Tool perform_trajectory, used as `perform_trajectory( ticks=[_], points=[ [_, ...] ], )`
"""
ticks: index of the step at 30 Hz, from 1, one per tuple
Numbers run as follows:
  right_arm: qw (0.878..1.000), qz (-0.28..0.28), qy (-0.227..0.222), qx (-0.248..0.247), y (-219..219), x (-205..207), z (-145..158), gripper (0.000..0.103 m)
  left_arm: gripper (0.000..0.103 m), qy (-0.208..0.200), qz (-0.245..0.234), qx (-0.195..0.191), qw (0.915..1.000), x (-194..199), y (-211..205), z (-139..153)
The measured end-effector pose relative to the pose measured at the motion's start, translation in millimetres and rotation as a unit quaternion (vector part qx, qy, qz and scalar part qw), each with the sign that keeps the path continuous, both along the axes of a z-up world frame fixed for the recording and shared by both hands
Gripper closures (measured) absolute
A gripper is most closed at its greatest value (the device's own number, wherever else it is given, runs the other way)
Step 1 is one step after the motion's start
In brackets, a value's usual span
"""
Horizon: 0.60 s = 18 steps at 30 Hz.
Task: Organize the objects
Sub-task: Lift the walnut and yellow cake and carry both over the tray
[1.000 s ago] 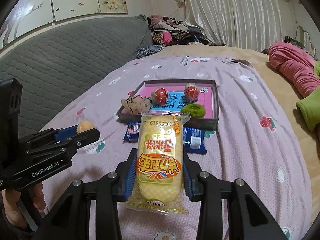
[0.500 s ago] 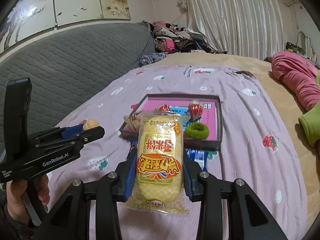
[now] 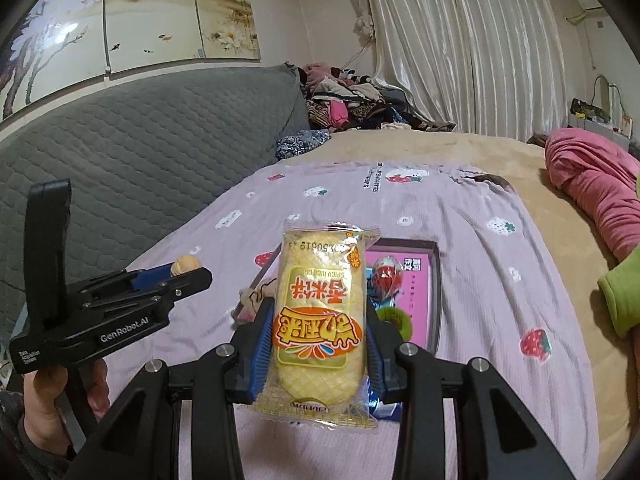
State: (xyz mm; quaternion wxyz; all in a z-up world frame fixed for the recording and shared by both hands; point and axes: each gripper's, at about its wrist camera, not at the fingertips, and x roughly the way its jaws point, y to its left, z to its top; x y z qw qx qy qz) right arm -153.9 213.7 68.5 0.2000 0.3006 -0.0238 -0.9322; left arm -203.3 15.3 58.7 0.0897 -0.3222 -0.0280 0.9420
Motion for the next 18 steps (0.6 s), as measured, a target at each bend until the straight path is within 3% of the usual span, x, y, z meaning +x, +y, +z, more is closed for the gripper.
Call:
perform_trajectory(
  ticks=[11, 18],
  points=[
    [1.0, -0.003, 0.023, 0.01, 0, -39, 21, 0.063, 0.067, 0.007, -0.003, -0.021, 0.9997, -51, 15, 11],
    [1.0, -0.01, 0.021, -0.004, 3, -75, 13, 0.063, 0.067, -0.002, 0.002, -0.019, 0.9998, -95, 20, -3]
  ],
)
